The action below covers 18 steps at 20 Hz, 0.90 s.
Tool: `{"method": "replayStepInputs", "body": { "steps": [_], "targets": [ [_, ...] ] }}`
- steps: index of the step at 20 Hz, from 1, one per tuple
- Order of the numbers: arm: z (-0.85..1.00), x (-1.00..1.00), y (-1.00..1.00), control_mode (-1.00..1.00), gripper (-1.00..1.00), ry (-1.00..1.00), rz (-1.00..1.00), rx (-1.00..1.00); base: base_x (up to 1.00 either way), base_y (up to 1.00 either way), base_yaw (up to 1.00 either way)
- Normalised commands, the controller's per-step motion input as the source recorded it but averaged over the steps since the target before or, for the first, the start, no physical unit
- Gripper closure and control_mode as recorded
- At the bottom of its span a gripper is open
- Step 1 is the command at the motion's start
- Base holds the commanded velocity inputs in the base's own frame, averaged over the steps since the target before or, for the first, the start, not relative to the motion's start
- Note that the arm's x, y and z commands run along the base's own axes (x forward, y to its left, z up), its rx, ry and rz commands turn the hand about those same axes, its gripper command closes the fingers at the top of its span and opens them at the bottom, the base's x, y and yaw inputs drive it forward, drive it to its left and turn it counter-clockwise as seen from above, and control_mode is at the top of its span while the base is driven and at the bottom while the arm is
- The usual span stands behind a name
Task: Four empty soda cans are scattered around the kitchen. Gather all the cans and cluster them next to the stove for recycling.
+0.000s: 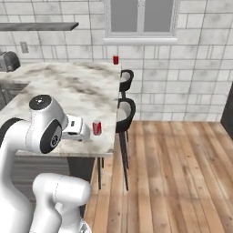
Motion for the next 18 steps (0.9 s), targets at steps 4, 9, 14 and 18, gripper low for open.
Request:
{"method": "replayStepInputs", "body": {
  "steps": [4,9,14,18],
  "targets": [
    [0.00,0.00,0.00,1.00,-1.00,0.00,0.00,0.00,0.00,-0.60,0.21],
    [0.00,0.00,0.00,1.00,-1.00,0.00,0.00,0.00,-0.05,-0.69,0.21],
    [0.00,0.00,0.00,1.00,-1.00,0.00,0.00,0.00,-0.07,-0.70,0.22],
    [0.00,0.00,0.00,1.00,-1.00,0.00,0.00,0.00,-0.03,-0.68,0.19]
  ]
}}
